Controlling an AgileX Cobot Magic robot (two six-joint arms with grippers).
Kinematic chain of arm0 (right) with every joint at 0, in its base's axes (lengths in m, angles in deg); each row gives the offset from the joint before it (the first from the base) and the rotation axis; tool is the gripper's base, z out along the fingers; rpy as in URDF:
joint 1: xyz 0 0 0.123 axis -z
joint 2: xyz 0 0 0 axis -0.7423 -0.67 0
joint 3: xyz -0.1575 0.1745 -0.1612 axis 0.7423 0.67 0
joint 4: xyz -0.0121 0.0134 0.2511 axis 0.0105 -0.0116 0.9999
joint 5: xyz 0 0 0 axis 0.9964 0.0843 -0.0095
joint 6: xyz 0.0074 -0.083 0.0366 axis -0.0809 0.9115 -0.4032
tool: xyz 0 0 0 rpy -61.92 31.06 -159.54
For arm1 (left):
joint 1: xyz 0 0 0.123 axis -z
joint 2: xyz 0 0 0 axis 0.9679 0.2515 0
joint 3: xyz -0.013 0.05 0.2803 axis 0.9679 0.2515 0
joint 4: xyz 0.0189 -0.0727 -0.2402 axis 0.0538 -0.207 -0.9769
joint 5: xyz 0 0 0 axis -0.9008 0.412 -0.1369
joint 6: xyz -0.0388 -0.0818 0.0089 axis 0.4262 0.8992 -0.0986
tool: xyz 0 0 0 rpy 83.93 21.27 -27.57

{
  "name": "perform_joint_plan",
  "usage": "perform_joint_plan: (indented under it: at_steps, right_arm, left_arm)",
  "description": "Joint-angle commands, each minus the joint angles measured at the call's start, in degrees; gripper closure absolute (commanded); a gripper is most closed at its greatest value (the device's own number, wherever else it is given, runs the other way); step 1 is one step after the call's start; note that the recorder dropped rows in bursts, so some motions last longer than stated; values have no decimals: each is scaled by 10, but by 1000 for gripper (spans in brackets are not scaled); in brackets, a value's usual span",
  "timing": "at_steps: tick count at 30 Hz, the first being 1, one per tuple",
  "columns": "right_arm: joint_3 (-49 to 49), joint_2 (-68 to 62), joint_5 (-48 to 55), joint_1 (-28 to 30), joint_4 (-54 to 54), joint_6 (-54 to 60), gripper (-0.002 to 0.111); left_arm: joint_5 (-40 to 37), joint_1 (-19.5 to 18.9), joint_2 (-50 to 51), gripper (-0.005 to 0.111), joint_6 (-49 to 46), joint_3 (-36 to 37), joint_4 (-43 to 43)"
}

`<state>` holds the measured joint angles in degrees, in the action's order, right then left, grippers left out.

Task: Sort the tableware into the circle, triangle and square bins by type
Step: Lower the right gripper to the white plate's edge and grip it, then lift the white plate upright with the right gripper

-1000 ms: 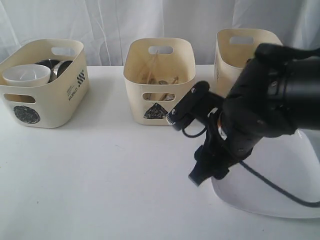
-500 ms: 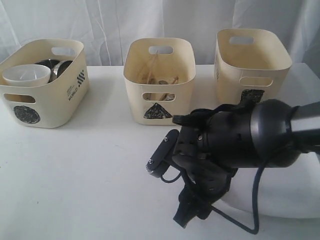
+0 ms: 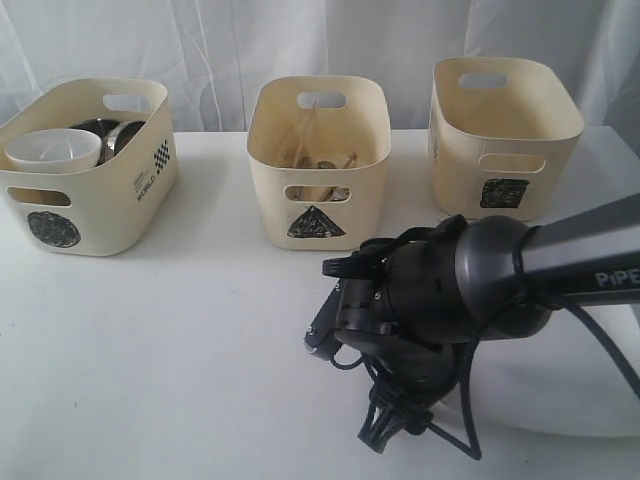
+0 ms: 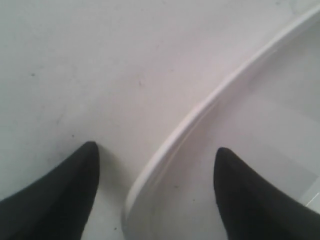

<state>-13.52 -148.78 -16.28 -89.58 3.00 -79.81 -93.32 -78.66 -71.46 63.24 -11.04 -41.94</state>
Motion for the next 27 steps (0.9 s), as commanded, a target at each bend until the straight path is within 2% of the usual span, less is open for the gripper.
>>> perform_joint_plan:
  at_steps: [1,6,9,11,16,17,27]
  right_arm:
    - [8,-31,-5,12,-1,-14,47]
    - [8,-44,-5,17,-1,-26,51]
    - [9,-50,-9,17,-1,-39,58]
    - [9,-51,-16,17,1,-42,68]
    - [9,-51,-18,17,3,-42,105]
    - [9,-51,-18,17,4,-44,108]
    - [17,46,-12,10,22,-44,108]
  left_arm:
    - [-2,0,-3,107,2,2,-2]
    - [-2,0,-3,107,2,2,-2]
    - [-2,0,-3,107,2,2,-2]
    - [-2,0,-3,107,2,2,-2]
    - [-2,0,-3,107,2,2,-2]
    - [-2,0,-3,107,2,2,-2]
    - [-2,0,-3,107,2,2,-2]
